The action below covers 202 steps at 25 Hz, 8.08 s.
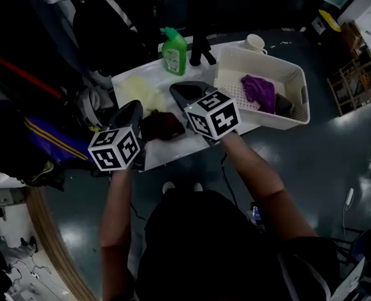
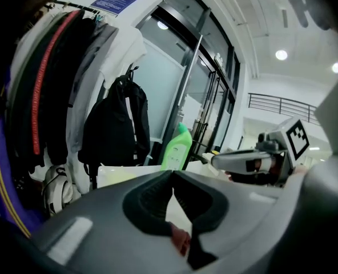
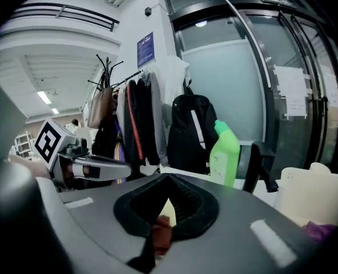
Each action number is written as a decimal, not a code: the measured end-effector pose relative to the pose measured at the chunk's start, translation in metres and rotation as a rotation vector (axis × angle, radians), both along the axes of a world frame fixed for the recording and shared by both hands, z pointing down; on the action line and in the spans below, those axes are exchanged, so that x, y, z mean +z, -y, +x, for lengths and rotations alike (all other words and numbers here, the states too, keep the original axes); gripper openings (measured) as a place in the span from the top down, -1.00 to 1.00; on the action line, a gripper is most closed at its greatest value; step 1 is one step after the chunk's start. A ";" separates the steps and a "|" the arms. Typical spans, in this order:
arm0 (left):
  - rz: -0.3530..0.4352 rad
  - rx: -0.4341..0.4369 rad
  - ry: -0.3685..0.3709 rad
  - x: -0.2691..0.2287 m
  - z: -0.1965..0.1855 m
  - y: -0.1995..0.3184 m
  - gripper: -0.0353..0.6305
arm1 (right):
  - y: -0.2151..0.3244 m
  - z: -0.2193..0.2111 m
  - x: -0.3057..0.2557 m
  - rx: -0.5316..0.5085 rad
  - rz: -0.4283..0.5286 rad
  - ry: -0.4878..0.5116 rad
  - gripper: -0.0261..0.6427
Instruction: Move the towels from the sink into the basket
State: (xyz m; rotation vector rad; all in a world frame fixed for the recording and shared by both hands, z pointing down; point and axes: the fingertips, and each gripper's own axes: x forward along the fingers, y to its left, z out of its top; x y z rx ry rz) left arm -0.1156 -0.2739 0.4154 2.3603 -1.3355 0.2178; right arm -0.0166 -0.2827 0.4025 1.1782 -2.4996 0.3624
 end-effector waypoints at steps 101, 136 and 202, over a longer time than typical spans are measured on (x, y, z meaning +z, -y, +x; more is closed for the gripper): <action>0.032 0.240 0.008 -0.011 0.068 -0.027 0.82 | -0.033 0.040 -0.018 -0.047 0.005 -0.229 0.82; 0.040 0.611 0.002 -0.023 0.250 -0.030 0.82 | -0.050 0.270 -0.016 0.489 -0.029 -0.193 0.80; 0.006 0.289 0.012 -0.007 0.111 -0.010 0.83 | -0.029 0.129 -0.008 0.268 -0.017 -0.132 0.93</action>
